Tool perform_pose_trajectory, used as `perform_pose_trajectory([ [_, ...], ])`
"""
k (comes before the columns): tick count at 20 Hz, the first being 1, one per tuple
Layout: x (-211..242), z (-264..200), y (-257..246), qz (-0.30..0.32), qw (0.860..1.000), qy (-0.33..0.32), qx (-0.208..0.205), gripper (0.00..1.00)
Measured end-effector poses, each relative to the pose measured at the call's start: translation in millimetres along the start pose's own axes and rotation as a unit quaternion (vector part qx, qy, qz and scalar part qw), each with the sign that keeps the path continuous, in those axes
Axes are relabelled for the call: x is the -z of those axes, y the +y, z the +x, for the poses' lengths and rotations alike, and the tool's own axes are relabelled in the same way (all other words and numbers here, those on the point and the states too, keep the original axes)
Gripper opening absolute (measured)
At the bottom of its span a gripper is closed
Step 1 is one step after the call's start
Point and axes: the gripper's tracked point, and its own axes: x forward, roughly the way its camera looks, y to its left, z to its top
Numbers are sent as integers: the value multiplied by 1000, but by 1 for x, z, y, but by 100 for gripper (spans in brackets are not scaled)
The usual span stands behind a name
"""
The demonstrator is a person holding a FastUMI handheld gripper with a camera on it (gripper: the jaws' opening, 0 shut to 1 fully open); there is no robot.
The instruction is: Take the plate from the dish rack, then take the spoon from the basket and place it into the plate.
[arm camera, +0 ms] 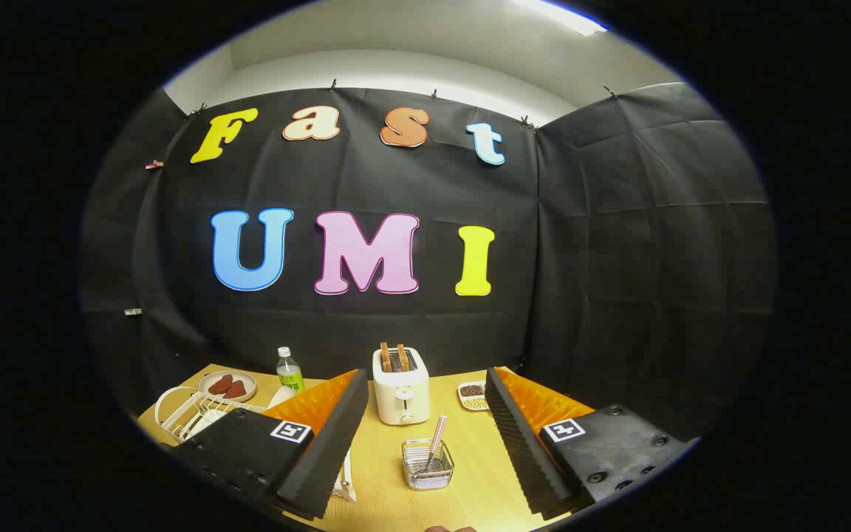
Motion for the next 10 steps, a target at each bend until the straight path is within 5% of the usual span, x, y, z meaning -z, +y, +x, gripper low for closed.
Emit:
perform_pose_trajectory([
  [10,5,0,8,-6,1000,16,-24,98],
])
